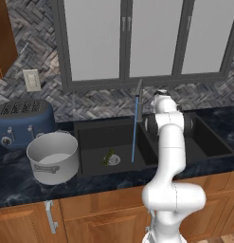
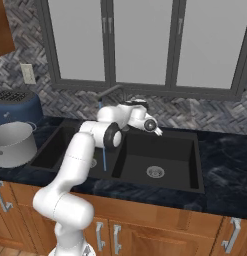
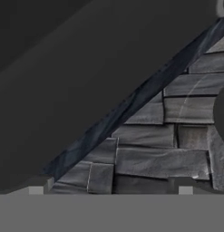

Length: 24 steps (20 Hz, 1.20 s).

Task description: Dump the squash from the pot into the sink. Then turn on the water and wash the squash. Then turn off the water and put the squash back in the pot.

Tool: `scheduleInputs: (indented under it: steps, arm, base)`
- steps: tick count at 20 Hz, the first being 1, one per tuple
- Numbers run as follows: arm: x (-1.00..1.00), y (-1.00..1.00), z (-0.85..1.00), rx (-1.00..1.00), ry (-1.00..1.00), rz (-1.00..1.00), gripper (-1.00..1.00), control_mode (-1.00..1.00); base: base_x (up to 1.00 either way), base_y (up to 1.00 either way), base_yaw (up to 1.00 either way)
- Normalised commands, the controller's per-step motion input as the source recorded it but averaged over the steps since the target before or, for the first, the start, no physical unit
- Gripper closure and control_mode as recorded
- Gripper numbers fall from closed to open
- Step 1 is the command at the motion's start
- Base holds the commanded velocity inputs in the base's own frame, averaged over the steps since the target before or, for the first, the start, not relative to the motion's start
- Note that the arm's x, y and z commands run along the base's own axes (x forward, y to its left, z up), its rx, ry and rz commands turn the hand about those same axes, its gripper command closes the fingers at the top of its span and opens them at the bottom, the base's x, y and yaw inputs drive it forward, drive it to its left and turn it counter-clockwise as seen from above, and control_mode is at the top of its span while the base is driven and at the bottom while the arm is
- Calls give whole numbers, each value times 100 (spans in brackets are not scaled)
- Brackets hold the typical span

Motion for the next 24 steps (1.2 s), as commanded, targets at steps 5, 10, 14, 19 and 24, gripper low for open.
scheduleInputs:
  steps: [5, 10, 14, 19, 24]
  arm:
    - [34, 8, 51, 10, 0, 0, -100, -100]
    - [16, 17, 55, 9, 0, 1, -100, -100]
    - [13, 21, 52, 9, 0, 1, -100, -100]
    - [12, 25, 44, 8, 0, 1, -100, -100]
    - [16, 33, 40, 7, 0, 2, -100, -100]
  base:
    - [0, 0, 0]
    - [0, 0, 0]
    - [0, 0, 0]
    - [0, 0, 0]
    - [0, 0, 0]
